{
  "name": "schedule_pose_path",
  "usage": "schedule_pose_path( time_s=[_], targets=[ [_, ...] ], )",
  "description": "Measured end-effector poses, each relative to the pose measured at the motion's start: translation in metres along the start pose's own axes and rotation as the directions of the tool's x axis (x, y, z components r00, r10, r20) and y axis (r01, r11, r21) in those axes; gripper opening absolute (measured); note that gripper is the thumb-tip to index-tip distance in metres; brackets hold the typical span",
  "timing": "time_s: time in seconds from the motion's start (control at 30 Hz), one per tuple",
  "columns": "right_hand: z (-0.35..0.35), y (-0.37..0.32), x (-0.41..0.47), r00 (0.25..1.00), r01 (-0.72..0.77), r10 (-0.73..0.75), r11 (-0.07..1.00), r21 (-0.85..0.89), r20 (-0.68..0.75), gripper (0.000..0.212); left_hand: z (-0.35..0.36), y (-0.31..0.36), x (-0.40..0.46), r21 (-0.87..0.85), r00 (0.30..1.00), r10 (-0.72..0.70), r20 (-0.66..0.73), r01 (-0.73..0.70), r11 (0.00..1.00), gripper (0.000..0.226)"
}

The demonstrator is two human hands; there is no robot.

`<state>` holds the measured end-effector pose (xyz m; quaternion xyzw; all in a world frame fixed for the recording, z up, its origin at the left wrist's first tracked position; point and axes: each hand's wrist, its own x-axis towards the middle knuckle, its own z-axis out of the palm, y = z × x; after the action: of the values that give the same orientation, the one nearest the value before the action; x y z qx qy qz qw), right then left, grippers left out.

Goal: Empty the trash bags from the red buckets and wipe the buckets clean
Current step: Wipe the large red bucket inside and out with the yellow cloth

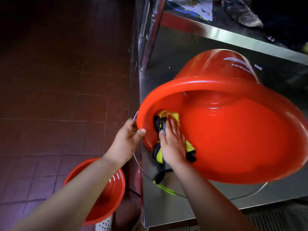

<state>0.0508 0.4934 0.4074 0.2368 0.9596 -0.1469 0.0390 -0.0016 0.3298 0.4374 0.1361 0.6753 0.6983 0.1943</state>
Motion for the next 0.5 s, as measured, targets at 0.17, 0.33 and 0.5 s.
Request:
schedule_pose_path(
  time_s=[0.17, 0.33, 0.5],
  targets=[
    [-0.019, 0.036, 0.062, 0.999, -0.040, 0.038, 0.993, -0.112, -0.015, 0.054, -0.026, 0.030, 0.017, 0.143, 0.992, 0.043, 0.118, -0.060, 0.988, 0.017],
    [-0.033, 0.064, 0.105, 0.996, -0.094, 0.093, 0.980, -0.174, -0.012, 0.054, -0.033, 0.045, 0.029, 0.209, 0.990, 0.117, 0.075, -0.130, 0.969, 0.018],
    [-0.031, 0.058, 0.106, 0.993, -0.114, 0.118, 0.976, -0.185, 0.007, 0.055, -0.017, 0.007, -0.001, -0.087, 0.990, -0.143, 0.014, 0.144, 0.986, 0.012]
  ],
)
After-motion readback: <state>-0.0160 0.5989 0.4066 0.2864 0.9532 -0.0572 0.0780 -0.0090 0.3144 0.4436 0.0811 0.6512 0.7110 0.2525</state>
